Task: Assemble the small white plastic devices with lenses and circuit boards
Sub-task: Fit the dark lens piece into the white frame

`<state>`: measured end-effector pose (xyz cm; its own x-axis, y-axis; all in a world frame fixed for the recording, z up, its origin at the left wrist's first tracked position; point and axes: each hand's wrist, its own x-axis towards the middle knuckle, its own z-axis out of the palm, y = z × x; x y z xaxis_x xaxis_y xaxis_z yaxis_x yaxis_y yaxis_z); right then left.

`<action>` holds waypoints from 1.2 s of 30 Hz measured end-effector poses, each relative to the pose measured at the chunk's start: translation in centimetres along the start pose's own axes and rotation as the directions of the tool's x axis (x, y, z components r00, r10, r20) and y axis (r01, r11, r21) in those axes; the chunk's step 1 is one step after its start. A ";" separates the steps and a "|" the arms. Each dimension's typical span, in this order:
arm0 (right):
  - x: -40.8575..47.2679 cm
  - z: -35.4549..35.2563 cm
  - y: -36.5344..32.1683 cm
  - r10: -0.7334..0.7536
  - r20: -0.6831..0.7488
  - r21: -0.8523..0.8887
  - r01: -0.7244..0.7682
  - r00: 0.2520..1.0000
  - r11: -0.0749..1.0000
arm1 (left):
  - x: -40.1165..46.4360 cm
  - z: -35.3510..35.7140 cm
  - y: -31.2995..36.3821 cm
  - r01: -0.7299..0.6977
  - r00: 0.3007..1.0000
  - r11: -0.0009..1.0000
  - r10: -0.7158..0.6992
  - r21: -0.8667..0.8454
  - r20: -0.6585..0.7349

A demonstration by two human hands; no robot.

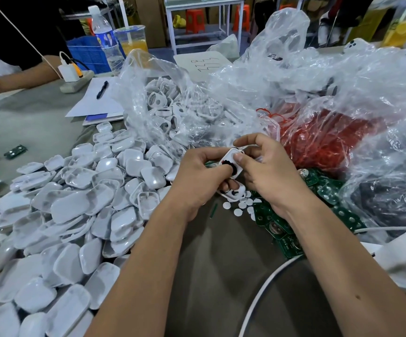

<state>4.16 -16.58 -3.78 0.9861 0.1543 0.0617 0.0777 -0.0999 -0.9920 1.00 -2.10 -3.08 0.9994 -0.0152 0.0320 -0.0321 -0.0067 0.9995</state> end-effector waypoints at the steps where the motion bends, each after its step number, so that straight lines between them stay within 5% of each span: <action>1: 0.0 0.0 0.0 -0.012 -0.002 -0.015 0.012 1.000 1.000 | 0.0 0.0 0.0 -0.002 1.000 1.000 0.002 -0.002 0.000; 7: 0.0 0.0 -0.1 -0.050 -0.034 -0.044 0.048 0.998 0.998 | 0.0 0.1 -0.1 -0.011 1.000 1.000 0.011 -0.016 -0.003; 15: -0.5 -0.1 -0.6 0.020 0.060 0.132 -0.028 0.998 0.991 | 0.0 -0.1 -0.1 -0.005 1.000 1.000 0.005 -0.024 0.002; 26: -0.6 0.1 -1.1 0.092 -0.044 0.123 -0.086 0.995 0.989 | 0.0 0.2 -0.2 -0.027 0.999 0.999 0.028 0.022 -0.028; 31: -0.5 -0.4 -1.9 0.257 -0.003 0.508 -0.220 0.966 0.833 | 0.0 1.2 -0.2 -0.034 0.999 0.999 0.033 -0.042 -0.030; 36: -0.7 -0.3 -2.1 0.274 -0.005 0.543 -0.227 0.962 0.809 | 0.1 1.4 -0.5 -0.050 0.997 0.999 0.049 -0.011 -0.055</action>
<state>3.36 -16.77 -1.67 0.9705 0.1158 -0.2116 -0.2409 0.4176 -0.8761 1.09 -3.53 -3.60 0.9959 0.0394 0.0815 -0.0818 0.0051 0.9966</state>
